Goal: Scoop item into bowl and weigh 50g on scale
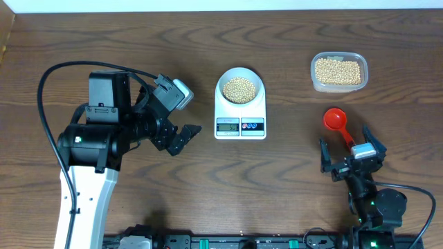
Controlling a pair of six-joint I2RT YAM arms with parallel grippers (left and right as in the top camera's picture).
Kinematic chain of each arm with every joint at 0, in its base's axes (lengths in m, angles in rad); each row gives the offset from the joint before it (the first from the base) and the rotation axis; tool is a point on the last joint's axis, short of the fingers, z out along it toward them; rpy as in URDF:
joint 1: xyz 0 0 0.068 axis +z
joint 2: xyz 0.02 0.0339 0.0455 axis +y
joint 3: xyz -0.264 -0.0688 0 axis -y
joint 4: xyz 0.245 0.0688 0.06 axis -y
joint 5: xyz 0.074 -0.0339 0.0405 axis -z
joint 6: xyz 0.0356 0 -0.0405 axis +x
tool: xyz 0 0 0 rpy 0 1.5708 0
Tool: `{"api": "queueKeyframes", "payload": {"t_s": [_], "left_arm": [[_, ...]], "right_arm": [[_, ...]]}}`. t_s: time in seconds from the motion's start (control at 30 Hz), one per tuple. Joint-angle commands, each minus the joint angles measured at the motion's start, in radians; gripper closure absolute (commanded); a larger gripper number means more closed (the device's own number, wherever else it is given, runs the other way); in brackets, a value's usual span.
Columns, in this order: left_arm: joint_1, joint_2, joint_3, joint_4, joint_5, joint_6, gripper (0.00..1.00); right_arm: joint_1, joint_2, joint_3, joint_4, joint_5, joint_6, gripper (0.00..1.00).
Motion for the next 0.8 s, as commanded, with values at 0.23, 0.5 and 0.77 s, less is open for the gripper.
{"api": "queueKeyframes", "payload": {"t_s": [0.23,0.5,0.77], "left_arm": [[0.006,-0.005,0.029,-0.002,0.02,-0.005,0.01],[0.006,-0.005,0.029,-0.002,0.02,-0.005,0.01],[0.006,-0.005,0.029,-0.002,0.02,-0.005,0.01]], "right_arm": [[0.001,-0.166,-0.003,-0.172,0.031,0.019,0.01],[0.001,-0.166,-0.003,-0.175,0.069,0.087,0.01],[-0.012,-0.166,-0.003,-0.178,0.08,0.085,0.01]]}}
